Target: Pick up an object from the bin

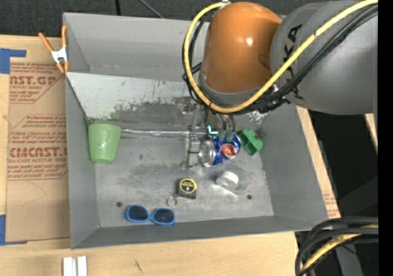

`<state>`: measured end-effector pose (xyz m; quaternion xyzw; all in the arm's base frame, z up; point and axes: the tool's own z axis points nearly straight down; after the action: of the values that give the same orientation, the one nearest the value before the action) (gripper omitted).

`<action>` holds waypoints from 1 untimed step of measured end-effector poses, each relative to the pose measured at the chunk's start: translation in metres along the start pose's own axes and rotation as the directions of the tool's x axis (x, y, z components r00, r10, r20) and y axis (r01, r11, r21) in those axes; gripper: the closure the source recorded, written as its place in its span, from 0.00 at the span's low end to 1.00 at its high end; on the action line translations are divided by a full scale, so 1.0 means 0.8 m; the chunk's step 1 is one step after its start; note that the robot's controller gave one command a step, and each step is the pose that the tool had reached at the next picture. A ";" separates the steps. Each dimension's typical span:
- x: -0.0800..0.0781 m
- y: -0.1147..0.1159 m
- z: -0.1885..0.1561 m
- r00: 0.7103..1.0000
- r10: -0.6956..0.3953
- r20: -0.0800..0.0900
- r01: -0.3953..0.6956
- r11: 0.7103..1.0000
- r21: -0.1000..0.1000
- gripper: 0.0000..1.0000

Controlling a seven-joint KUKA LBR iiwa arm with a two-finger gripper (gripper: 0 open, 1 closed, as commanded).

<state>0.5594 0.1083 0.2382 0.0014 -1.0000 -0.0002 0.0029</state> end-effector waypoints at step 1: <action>0.057 -0.049 0.133 0.967 -0.255 -0.001 0.255 0.967 0.001 0.00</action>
Offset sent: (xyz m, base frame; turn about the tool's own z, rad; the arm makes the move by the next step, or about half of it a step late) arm -0.0440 -0.0388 -0.1026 -0.2578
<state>0.5135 0.0690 0.1323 0.1299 -0.9915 0.0002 0.0032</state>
